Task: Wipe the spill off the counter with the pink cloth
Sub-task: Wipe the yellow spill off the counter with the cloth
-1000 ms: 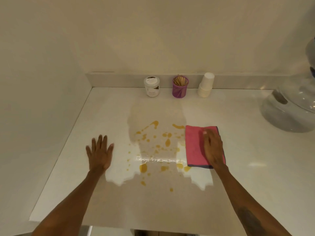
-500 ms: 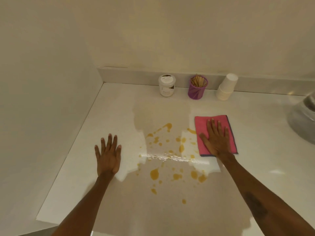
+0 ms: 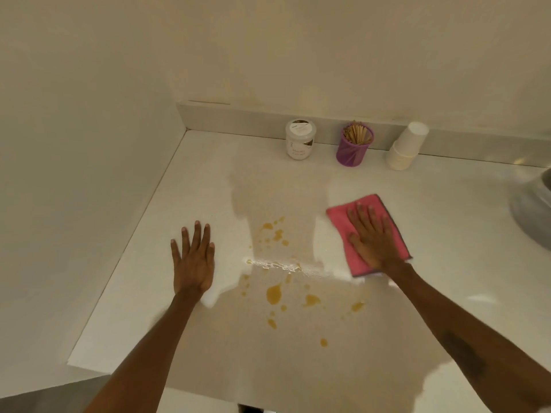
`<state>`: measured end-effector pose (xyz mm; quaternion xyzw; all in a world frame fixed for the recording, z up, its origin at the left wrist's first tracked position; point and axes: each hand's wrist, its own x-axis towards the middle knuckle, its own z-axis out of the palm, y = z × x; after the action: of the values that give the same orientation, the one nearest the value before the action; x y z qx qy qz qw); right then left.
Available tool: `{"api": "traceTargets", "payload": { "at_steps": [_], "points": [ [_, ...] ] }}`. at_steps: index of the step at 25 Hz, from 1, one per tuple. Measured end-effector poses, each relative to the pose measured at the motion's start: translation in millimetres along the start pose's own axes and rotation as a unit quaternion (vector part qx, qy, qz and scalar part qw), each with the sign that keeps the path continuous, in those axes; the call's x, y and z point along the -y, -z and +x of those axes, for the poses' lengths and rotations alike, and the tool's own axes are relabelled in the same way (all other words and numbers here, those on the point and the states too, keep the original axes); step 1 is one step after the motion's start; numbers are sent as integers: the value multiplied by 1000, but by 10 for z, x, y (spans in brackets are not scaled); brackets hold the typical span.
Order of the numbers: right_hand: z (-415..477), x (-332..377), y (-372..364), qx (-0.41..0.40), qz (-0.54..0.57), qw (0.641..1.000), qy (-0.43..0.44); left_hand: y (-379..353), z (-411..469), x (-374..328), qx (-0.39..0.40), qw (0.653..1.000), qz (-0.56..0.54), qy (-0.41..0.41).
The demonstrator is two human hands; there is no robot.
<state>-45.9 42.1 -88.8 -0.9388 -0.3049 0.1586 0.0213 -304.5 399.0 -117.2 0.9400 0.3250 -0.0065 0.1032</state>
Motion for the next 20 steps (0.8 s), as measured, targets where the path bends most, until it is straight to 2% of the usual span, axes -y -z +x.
{"api": "traceTargets", "payload": {
  "at_steps": [2, 4, 7, 9, 11, 13, 14, 16, 18, 20],
  "points": [
    [408, 252, 177, -17, 13, 1000, -21, -38, 30, 12, -6, 1000, -3, -6],
    [690, 739, 232, -35, 30, 999, 7, -65, 49, 23, -10, 1000, 1, -8],
    [660, 1511, 97, -19, 10, 995, 94, -71, 67, 26, -7, 1000, 6, -9],
    [288, 1860, -127, 8, -47, 978, 204, -34, 68, 30, 4, 1000, 2, -12],
    [-199, 1742, -317, 8, -95, 940, 327, 0, 33, 21, 14, 1000, -1, -14],
    [-402, 1214, -340, 5, -88, 917, 390, 2, 13, 4, 15, 1000, 6, -12],
    [-372, 931, -313, -14, -89, 921, 379, 2, 13, 3, 15, 1000, 8, -9],
    [-156, 620, -179, -15, -75, 961, 267, -13, 19, 29, 11, 1000, 11, -9],
    [178, 809, -68, -21, -42, 987, 157, -25, 46, 50, 9, 1000, 12, -14],
    [357, 1322, -99, -45, -17, 988, 144, -44, 63, 61, 7, 1000, 17, -18]
  ]
}}
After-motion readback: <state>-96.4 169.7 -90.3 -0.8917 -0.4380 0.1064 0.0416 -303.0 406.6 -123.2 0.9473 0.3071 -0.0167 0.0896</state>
